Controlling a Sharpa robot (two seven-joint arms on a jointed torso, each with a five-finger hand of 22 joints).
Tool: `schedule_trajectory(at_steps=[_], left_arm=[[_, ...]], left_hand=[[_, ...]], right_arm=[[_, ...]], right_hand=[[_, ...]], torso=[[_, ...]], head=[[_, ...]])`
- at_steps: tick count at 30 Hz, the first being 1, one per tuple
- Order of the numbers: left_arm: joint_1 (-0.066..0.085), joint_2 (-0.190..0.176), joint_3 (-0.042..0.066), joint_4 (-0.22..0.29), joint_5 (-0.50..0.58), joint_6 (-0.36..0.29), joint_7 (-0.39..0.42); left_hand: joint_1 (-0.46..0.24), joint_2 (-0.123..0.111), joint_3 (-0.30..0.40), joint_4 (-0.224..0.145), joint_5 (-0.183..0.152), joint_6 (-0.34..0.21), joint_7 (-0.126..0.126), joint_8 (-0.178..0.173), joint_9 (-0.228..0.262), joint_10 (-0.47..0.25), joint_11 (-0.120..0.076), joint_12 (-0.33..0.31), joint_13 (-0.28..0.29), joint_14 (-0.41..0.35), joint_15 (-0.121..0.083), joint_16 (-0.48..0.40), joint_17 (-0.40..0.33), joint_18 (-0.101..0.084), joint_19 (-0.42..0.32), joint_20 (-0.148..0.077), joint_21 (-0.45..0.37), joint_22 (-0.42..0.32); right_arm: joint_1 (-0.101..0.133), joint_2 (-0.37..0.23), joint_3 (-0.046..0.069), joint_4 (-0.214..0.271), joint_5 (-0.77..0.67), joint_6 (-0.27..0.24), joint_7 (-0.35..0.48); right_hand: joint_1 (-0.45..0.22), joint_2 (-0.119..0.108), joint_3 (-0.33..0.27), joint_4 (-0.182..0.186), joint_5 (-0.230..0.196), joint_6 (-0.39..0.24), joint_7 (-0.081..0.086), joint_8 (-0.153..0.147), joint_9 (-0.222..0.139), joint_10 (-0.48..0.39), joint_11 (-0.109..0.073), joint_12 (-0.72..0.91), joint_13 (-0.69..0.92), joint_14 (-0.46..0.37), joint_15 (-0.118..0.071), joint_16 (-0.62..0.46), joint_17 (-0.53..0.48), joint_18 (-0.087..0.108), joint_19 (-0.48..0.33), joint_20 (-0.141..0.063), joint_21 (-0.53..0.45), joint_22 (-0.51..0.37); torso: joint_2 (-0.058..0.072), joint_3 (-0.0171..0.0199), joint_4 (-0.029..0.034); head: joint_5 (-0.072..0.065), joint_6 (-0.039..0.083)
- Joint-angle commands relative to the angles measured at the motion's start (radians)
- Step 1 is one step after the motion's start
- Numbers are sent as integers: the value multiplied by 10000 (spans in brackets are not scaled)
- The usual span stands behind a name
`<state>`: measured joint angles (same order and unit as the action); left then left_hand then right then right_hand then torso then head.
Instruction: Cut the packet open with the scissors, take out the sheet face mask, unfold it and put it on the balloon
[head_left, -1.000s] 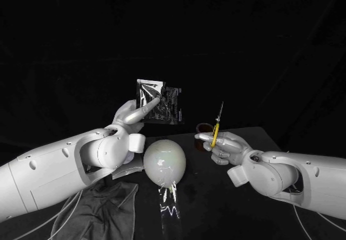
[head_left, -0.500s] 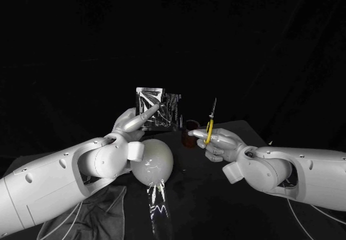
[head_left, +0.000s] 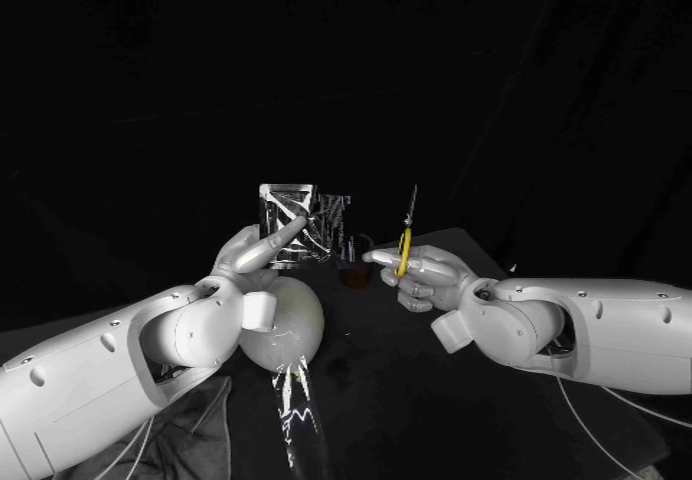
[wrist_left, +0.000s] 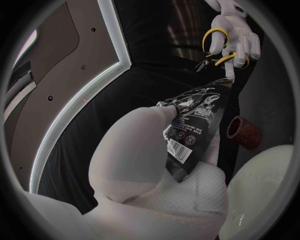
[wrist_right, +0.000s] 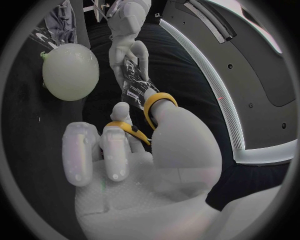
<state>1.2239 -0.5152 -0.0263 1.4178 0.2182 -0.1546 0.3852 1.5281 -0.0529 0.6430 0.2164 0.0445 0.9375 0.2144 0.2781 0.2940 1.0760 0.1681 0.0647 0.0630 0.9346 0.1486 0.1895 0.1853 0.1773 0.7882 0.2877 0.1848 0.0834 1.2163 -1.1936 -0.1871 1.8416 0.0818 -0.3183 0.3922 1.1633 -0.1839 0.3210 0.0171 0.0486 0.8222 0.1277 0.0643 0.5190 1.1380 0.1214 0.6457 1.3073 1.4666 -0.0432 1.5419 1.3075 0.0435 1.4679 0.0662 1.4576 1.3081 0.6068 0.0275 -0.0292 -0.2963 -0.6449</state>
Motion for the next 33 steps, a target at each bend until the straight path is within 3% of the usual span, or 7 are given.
schedule_trajectory(at_steps=[1, 9, 16, 24, 31, 33], left_arm=[[1, 39, 14, 20, 32, 385, -192], [-18, 140, -43, -60, 19, 476, -464], [-32, 227, -78, -129, -134, 517, -585], [-29, 330, -102, -305, -365, 462, -727], [-28, 368, -127, -343, -568, 393, -890], [-27, 368, -135, -337, -703, 348, -983]], left_hand=[[-83, 45, 65, -4, 35, -51, -9, 44, 11, 55, 16, -14, -2, 60, -19, 7, 16, -1, 64, 2, 59, 10], [-125, 77, 75, 6, 33, -58, -15, 51, 18, 60, 16, -15, -3, 66, -19, 9, 21, 0, 79, 3, 65, 9], [-133, 80, 76, 7, 33, -61, -19, 52, 19, 58, 15, -17, -3, 66, -19, 9, 22, 0, 82, 3, 66, 9], [-161, 82, 74, 9, 32, -77, -39, 53, 23, 57, 9, -19, -4, 69, -21, 10, 26, -2, 99, 8, 73, 8], [-164, 84, 75, 9, 33, -78, -41, 53, 24, 56, 8, -20, -4, 68, -21, 10, 26, -2, 101, 8, 73, 8], [-169, 83, 76, 5, 33, -84, -46, 54, 25, 52, 5, -22, -5, 66, -22, 8, 27, -3, 105, 9, 75, 8]], right_arm=[[7, 41, 9, -46, -79, 83, 171], [5, 121, 10, -153, -106, -16, 195], [6, 253, 10, -131, -171, -28, 183], [5, 306, 11, 19, -229, -36, 180], [3, 393, 10, 28, -276, -142, 199], [2, 404, 10, 44, -305, -174, 215]], right_hand=[[35, 65, -54, 5, -3, -2096, -149, -48, -3, 3973, -981, 7376, 604, 855, -51, 23, 1709, -104, 154, -54, 8, 1789], [91, 101, -94, 2, -3, -2087, -132, -33, -8, 3969, -954, 7360, 584, 851, -26, 19, 1695, -104, 152, -45, 5, 1789], [153, 145, -150, 2, -3, -1957, -115, 6, 56, 3966, -926, 7347, 568, 850, 2, 18, 1692, -103, 146, -29, -5, 1786], [335, 317, -379, 27, -3, -1112, -62, 240, 404, 3965, -864, 7363, 570, 852, 70, 23, 1708, -105, 150, 27, -3, 1799], [579, 755, -462, 77, -5, 241, 93, 824, 511, 3960, -732, 7368, 555, 853, 183, 25, 1716, -104, 148, 100, -11, 1808], [615, 1000, -432, 148, 2, 808, 71, 1012, 489, 3962, -740, 7408, 588, 856, 228, 30, 1729, -106, 152, 142, -8, 1816]], torso=[[-8, 34, -6], [-3, -11, -4], [-2, 3, 1], [-18, -14, -4], [-29, -11, 24], [-29, -15, 16]], head=[[-23, -21], [-102, -39], [-79, -54], [-91, -72], [-99, -36], [-101, -19]])
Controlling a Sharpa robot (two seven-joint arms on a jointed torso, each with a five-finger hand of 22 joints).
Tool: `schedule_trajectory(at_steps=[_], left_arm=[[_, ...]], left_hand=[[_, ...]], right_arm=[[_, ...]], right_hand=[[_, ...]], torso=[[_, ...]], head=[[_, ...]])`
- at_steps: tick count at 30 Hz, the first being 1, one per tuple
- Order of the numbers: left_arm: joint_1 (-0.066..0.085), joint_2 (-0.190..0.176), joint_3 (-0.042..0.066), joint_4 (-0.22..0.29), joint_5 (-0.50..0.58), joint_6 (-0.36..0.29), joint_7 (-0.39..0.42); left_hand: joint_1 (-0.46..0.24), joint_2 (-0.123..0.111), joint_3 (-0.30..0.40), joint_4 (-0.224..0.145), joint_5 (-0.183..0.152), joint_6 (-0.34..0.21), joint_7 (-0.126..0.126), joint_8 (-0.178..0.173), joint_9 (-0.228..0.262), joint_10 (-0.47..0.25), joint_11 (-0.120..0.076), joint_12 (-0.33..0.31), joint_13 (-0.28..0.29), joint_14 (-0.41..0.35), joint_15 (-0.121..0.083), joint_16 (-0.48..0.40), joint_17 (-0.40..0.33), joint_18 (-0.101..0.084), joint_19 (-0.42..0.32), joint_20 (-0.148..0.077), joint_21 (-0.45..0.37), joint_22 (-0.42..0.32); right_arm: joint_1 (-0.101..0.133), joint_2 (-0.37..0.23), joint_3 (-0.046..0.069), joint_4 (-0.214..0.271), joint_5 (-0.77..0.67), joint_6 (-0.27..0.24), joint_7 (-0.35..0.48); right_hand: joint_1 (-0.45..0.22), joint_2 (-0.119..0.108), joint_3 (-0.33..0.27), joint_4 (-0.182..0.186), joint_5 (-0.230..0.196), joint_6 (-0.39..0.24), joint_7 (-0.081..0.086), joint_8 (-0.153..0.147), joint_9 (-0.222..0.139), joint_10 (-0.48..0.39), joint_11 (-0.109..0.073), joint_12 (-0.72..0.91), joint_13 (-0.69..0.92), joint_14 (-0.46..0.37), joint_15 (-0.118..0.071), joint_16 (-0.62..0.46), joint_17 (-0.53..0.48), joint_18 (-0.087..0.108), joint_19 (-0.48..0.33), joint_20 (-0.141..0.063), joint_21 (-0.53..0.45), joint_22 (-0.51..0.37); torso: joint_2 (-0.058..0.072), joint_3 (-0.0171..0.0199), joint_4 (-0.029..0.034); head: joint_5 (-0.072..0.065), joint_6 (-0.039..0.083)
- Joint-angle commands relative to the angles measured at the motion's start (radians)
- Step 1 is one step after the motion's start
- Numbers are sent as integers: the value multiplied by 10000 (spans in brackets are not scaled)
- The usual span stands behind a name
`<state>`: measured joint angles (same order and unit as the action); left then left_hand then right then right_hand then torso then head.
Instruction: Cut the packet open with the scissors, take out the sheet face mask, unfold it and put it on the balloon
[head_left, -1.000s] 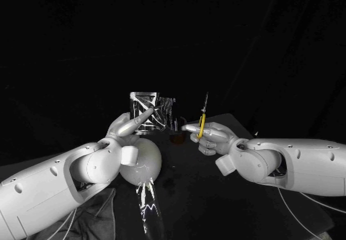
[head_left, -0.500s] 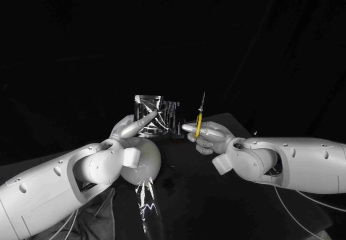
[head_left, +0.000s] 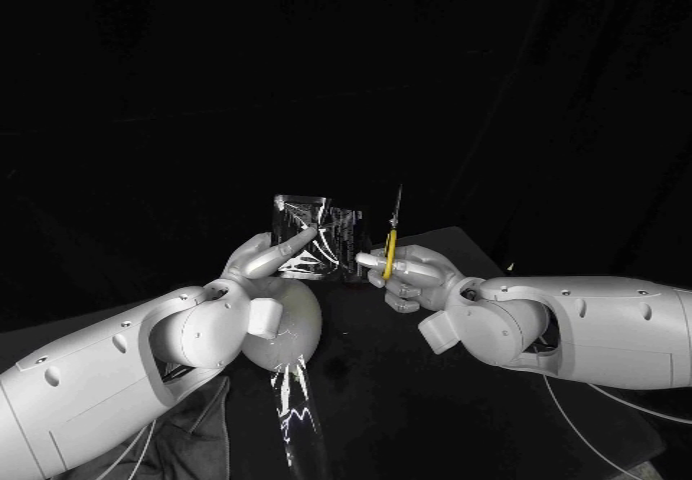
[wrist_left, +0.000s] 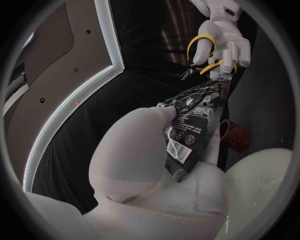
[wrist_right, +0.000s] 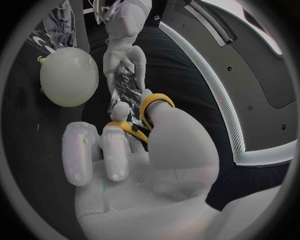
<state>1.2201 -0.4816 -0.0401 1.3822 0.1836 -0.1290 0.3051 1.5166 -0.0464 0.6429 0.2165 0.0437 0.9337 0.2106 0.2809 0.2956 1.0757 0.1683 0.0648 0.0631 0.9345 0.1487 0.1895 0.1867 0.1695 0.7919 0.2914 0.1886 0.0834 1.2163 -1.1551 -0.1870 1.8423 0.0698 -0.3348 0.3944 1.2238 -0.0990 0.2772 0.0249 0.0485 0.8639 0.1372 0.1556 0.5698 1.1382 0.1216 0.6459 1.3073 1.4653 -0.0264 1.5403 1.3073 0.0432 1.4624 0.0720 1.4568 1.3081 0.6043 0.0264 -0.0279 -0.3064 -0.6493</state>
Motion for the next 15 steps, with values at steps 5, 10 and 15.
schedule_trajectory(at_steps=[5, 10, 15], left_arm=[[13, 16, -13, 26, -563, 21, -324], [13, 6, -21, 34, -725, 65, -411], [14, 3, -24, 55, -865, 152, -467]], left_hand=[[-57, 13, 79, -6, 42, -55, -14, 27, 11, 49, -1, -25, -7, 63, -24, 6, 14, 73, 73, -27, 38, 7], [-56, 11, 82, -15, 41, -60, -19, 27, 12, 46, -4, -26, -8, 60, -25, 4, 14, 72, 76, -27, 38, 6], [-56, 10, 85, -23, 41, -65, -22, 27, 13, 43, -6, -27, -8, 57, -26, 2, 14, 72, 78, -27, 39, 6]], right_arm=[[2, 27, 9, 61, -284, -49, 204], [1, 57, 9, 27, -410, -121, 157], [1, 80, 9, 2, -561, -341, 41]], right_hand=[[180, 541, 203, 101, 1, 926, -177, 205, -132, 3960, -864, 7451, 627, 872, -8, 52, 1752, -98, 204, 79, -6, 1820], [683, 1009, 698, -158, 3, 1390, -377, 309, -218, 3961, -1038, 7487, 664, 876, -143, 57, 1770, -92, 196, 12, -18, 1819], [1022, 1396, 1264, -482, 5, 1803, -524, 464, -215, 3962, -1172, 7528, 710, 880, -261, 59, 1785, -84, 172, -73, -49, 1806]], torso=[[1, -3, -1], [-2, 1, 4], [3, -1, -8]], head=[[10, 46], [8, 54], [16, 36]])
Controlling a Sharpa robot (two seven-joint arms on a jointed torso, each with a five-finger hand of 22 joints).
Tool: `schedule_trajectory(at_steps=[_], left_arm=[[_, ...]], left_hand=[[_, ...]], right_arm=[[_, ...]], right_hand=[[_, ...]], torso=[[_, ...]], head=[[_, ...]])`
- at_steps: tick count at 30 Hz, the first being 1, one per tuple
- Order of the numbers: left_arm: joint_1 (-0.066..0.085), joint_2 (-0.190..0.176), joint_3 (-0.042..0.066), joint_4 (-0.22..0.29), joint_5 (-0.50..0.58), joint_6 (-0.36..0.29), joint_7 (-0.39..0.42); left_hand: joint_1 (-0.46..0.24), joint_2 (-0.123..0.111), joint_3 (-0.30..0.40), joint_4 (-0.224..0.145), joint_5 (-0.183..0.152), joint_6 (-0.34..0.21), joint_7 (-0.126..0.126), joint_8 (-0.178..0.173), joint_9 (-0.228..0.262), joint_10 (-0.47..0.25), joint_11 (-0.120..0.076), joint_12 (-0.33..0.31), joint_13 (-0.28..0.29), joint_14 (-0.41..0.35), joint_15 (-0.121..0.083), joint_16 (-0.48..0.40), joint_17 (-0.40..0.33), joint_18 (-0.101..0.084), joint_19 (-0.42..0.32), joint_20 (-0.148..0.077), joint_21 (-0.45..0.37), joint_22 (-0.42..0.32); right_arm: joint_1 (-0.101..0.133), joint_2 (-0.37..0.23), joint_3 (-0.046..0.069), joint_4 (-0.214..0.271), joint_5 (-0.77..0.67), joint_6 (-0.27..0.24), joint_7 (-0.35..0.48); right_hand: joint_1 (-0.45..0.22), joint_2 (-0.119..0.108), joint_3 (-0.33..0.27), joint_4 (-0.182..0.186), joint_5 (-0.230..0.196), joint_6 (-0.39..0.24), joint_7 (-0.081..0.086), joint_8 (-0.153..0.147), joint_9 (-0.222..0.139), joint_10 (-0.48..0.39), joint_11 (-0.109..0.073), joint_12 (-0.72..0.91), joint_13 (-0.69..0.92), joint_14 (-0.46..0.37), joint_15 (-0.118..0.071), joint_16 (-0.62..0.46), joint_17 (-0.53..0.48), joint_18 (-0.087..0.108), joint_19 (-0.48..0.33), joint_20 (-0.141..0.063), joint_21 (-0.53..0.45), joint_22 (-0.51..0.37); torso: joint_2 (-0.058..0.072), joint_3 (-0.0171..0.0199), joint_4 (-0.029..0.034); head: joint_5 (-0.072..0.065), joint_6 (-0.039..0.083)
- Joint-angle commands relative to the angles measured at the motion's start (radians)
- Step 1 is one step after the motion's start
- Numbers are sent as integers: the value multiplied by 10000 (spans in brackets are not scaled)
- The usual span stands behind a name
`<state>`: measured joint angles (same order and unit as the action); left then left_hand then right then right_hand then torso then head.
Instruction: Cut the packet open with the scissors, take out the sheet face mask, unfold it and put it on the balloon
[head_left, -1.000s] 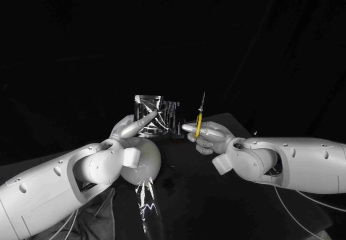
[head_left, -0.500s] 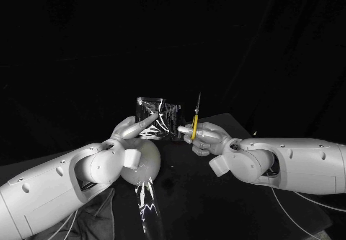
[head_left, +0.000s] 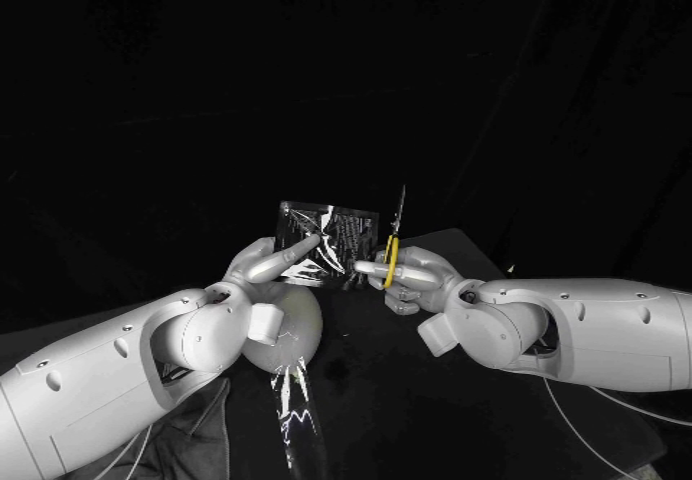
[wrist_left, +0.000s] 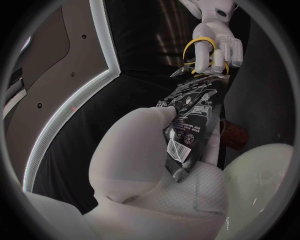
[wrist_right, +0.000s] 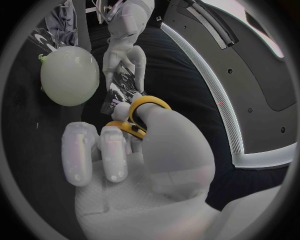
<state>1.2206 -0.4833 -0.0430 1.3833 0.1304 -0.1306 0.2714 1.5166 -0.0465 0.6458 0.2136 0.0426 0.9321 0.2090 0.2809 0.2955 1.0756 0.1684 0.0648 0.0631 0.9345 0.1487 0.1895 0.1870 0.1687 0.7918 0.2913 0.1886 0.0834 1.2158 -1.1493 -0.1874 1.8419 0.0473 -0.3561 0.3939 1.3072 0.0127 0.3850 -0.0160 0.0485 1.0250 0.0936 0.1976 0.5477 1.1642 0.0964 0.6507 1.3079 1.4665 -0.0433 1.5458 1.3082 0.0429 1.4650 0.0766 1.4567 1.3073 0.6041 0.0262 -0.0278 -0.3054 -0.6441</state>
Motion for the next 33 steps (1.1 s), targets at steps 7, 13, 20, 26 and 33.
schedule_trajectory(at_steps=[7, 13, 20, 26, 33], left_arm=[[9, 18, 4, 51, -461, 225, -195], [9, -4, 3, 51, -565, 317, -273], [9, -39, 3, 48, -720, 343, -292], [9, -82, 4, 14, -1315, 345, -395], [9, -142, 6, -120, -2079, 898, -655]], left_hand=[[-64, 0, 56, -9, 53, -62, -3, 27, 16, 32, -6, -31, -10, 47, -26, -4, 11, 76, 80, -25, 38, 3], [-144, -59, 28, -24, 53, -110, 44, 26, 26, -35, 28, -43, -15, -7, -1, -35, 8, 56, 61, -20, 18, -15], [-311, -445, -218, -171, 49, -184, 113, 53, 63, -156, 85, -41, -14, -108, 45, -87, 11, 15, -4, -13, -43, -60], [-1016, -1386, -995, -34, 54, -576, 296, -156, -18, -412, 231, -38, -14, -226, 120, -131, 23, -52, -81, -3, -131, -114], [-1845, -2125, -2384, 303, 55, -1231, 279, -571, -219, -788, 275, -7, 6, -598, 223, -325, -12, -49, -62, -10, -223, -155]], right_arm=[[5, 10, 13, 13, -546, -489, -99], [5, -3, 13, 48, -641, -824, -204], [5, -32, 13, 112, -725, -1095, -345], [5, -77, 14, 174, -756, -1180, -439], [14, -174, 16, 189, -1061, -1287, -870]], right_hand=[[-62, 309, 858, -365, 0, 411, -131, 117, 27, 3671, -964, 7342, 543, 868, -141, -3, 1770, -76, 128, -208, -75, 1813], [-334, 291, 1227, -493, 2, 495, -169, 185, 94, 3624, -1002, 7072, 223, 868, -171, -9, 1761, -72, 114, -237, -98, 1808], [-679, 281, 1603, -630, 1, 559, -218, 337, 273, 3639, -1047, 7146, 293, 867, -211, -14, 1757, -60, 84, -268, -146, 1790], [-761, 283, 1704, -678, 0, 545, -228, 381, 339, 3631, -1056, 7118, 259, 865, -221, -18, 1747, -55, 71, -276, -166, 1781], [-919, 272, 1889, -779, 1, 498, -236, 454, 462, 3630, -1066, 7111, 243, 864, -231, -22, 1741, -44, 45, -290, -208, 1762]], torso=[[-6, 1, -6], [-6, 2, -4], [0, 0, -9], [-9, 4, -4], [-12, 2, -18]], head=[[3, -33], [-1, -33], [8, -18], [35, -3], [82, 15]])
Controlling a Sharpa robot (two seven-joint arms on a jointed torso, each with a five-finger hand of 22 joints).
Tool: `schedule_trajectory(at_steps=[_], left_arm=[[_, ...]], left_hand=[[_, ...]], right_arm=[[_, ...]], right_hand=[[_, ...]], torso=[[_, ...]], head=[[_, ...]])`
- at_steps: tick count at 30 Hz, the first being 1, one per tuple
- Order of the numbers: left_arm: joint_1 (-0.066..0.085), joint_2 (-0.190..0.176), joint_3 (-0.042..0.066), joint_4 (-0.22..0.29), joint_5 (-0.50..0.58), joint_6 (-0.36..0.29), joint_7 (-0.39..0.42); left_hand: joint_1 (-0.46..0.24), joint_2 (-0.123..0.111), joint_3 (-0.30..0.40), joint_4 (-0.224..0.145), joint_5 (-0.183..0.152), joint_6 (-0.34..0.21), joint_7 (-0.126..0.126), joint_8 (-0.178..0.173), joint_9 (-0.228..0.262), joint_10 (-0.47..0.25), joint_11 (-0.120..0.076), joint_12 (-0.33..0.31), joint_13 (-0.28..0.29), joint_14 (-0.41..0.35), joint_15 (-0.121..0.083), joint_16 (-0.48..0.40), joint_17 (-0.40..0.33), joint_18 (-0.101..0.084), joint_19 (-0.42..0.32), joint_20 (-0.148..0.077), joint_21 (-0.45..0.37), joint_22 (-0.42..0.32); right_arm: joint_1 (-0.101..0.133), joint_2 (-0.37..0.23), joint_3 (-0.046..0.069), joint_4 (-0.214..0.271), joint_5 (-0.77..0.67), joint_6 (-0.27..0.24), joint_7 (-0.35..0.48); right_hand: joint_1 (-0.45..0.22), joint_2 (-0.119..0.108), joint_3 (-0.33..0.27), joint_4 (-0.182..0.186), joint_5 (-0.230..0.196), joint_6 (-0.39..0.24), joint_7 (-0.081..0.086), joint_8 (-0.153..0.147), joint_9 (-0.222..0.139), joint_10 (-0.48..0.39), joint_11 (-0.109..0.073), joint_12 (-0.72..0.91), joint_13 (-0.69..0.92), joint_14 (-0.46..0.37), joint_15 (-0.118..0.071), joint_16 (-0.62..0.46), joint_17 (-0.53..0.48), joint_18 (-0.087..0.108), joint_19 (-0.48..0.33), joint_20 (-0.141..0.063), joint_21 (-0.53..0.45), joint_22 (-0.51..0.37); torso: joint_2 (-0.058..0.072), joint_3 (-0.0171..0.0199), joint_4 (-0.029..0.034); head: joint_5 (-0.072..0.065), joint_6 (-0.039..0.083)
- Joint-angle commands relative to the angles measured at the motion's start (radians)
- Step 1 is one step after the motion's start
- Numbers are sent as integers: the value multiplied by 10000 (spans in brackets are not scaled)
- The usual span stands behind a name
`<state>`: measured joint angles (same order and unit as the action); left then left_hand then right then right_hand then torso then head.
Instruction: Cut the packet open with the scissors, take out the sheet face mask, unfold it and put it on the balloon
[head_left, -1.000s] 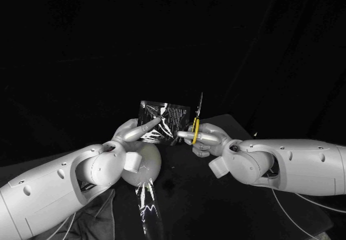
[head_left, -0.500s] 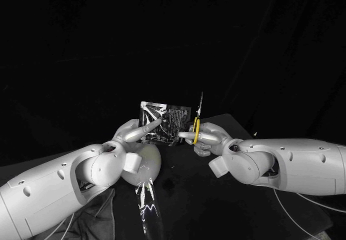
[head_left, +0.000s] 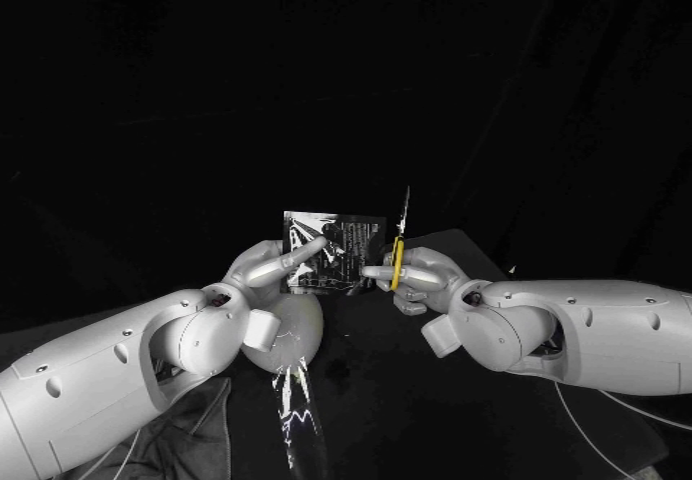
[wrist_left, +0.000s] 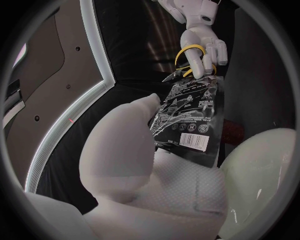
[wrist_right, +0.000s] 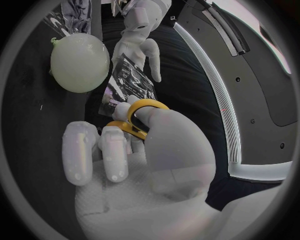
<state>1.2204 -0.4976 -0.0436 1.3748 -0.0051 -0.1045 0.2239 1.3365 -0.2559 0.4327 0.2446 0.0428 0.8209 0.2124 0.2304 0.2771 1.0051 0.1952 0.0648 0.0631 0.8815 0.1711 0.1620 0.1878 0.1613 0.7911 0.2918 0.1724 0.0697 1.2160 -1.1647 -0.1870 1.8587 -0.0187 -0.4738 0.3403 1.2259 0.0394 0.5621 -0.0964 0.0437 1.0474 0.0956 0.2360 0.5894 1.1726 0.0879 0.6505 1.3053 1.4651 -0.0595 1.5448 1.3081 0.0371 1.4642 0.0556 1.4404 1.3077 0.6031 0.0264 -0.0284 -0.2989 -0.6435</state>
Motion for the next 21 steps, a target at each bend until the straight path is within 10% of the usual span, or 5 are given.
schedule_trajectory(at_steps=[1, 21], left_arm=[[11, -3, 12, -59, -747, 740, -192], [19, 93, 14, -375, 479, 2837, -983]], left_hand=[[-4, -39, -360, -34, 52, -150, 217, -83, -44, -98, 4, -2, 8, -46, -5, -45, -15, 28, -59, -15, -76, -21], [1164, 548, -1713, -434, 53, -176, 90, -119, -106, -85, -23, 37, 19, 148, -45, -151, -26, 255, 1108, -163, 105, 41]], right_arm=[[16, -25, 13, 15, -474, -121, -439], [77, 175, 19, -218, -1648, -451, -1700]], right_hand=[[-116, 4, 134, 15, 49, 271, -257, 76, 55, 3543, -982, 7102, 257, 877, -71, -13, 1740, 15, 49, -81, -51, 1754], [-239, -16, 292, -94, 48, 239, -261, 138, 156, 3542, -988, 7083, 228, 875, -77, -18, 1730, 30, 14, -93, -107, 1725]], torso=[[-2, 0, -13], [-8, 4, -7]], head=[[18, 9], [249, -39]])
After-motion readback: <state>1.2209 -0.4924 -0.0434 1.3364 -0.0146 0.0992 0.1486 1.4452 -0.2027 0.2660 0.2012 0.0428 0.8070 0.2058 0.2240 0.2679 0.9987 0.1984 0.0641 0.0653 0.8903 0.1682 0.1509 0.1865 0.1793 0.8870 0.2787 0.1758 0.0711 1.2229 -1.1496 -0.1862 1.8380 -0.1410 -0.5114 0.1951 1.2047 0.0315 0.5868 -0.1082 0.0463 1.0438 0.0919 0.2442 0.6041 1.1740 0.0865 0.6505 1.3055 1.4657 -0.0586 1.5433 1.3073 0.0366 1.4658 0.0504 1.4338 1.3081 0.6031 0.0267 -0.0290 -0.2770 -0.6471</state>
